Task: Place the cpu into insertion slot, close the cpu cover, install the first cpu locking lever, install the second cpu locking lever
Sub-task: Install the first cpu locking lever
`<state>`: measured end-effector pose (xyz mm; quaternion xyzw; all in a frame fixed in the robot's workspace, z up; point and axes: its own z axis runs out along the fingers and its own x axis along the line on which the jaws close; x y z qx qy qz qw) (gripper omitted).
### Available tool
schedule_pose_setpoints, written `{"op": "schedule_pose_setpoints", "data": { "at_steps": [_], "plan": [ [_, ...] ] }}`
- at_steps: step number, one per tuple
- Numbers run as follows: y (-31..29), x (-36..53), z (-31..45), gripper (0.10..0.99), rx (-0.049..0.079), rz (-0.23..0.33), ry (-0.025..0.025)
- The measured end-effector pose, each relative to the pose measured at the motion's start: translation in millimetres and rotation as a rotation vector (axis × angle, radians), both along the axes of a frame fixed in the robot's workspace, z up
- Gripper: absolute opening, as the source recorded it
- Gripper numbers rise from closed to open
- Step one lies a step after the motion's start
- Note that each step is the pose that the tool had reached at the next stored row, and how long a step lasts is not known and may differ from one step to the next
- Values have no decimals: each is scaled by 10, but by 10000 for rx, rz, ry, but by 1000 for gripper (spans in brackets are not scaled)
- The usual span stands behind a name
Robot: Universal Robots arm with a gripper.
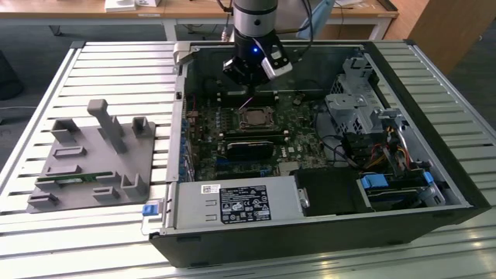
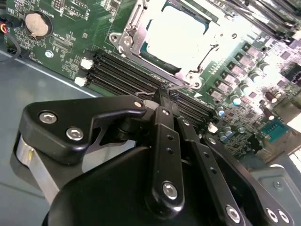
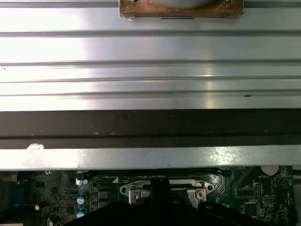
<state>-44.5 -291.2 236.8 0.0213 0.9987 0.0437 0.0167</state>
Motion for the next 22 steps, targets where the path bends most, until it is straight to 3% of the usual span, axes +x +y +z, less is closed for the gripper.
{"op": "schedule_pose_setpoints", "data": {
  "at_steps": [5, 15, 22],
  "plan": [
    [13, 44, -48, 106, 0, -1, 10],
    [31, 200, -141, 106, 0, 1, 81],
    [33, 243, -226, 106, 1, 0, 91]
  ]
}}
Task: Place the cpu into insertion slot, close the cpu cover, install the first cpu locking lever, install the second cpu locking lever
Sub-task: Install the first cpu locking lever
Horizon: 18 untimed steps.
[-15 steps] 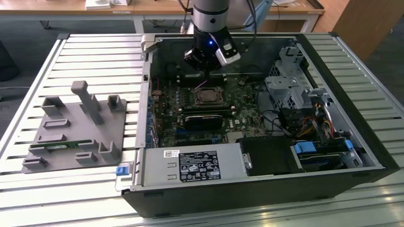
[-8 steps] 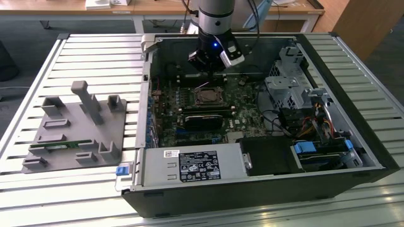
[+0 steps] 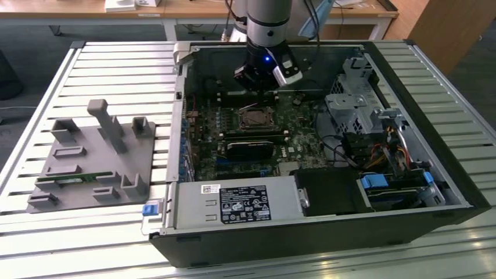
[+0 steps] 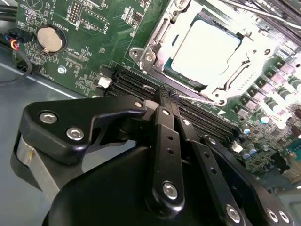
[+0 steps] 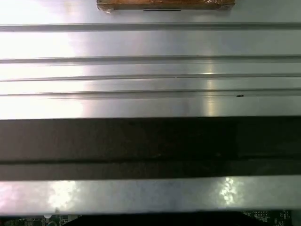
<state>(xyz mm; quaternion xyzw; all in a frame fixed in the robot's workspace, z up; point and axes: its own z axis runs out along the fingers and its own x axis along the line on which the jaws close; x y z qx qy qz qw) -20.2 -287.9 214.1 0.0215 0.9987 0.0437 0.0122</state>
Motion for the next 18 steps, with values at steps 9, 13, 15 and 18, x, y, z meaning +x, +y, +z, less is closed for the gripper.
{"op": "schedule_pose_setpoints", "data": {
  "at_steps": [9, 13, 15, 18],
  "plan": [
    [0, 11, -126, 106, 0, 1, 19],
    [0, 19, -136, 106, -4, 0, 36],
    [0, 20, -137, 106, -1, -1, 35],
    [0, 21, -125, 106, 0, 0, 34]
  ]
}}
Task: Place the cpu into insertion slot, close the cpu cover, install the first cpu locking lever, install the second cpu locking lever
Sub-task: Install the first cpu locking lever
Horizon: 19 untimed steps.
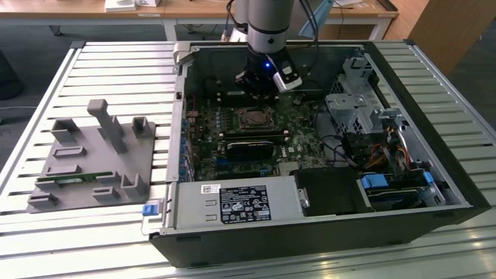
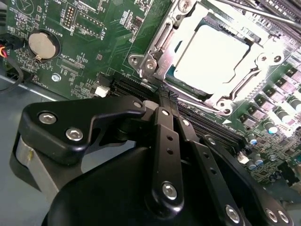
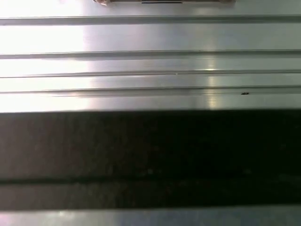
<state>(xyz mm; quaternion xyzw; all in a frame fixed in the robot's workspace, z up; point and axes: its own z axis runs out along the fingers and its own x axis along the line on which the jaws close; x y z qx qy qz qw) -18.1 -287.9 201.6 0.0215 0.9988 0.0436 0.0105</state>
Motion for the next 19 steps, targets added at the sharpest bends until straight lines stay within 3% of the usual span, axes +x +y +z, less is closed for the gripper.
{"op": "schedule_pose_setpoints", "data": {
  "at_steps": [19],
  "plan": [
    [22, 2, -23, 106, -184, 1, 1]
  ]
}}
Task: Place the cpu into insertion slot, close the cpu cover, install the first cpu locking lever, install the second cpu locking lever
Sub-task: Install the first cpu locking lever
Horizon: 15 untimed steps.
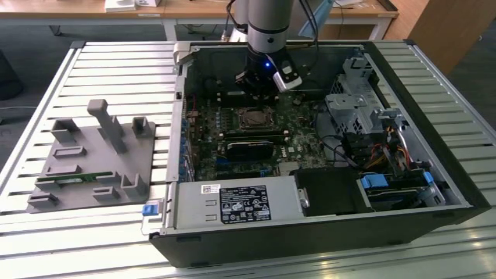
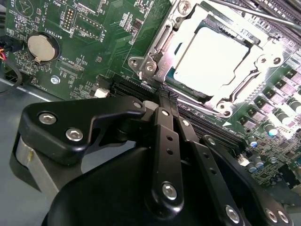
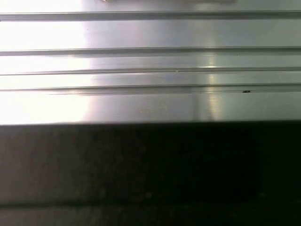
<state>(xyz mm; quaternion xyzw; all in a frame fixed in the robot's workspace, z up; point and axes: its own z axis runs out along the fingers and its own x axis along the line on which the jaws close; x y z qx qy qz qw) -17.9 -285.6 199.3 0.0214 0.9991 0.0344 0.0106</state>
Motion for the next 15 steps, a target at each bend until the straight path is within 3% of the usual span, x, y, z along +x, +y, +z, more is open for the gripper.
{"op": "schedule_pose_setpoints", "data": {
  "at_steps": [10, 15],
  "plan": [
    [3, 0, 20, 106, -17, -1, -3],
    [7, 1, 12, 106, -206, -1, 0]
  ]
}}
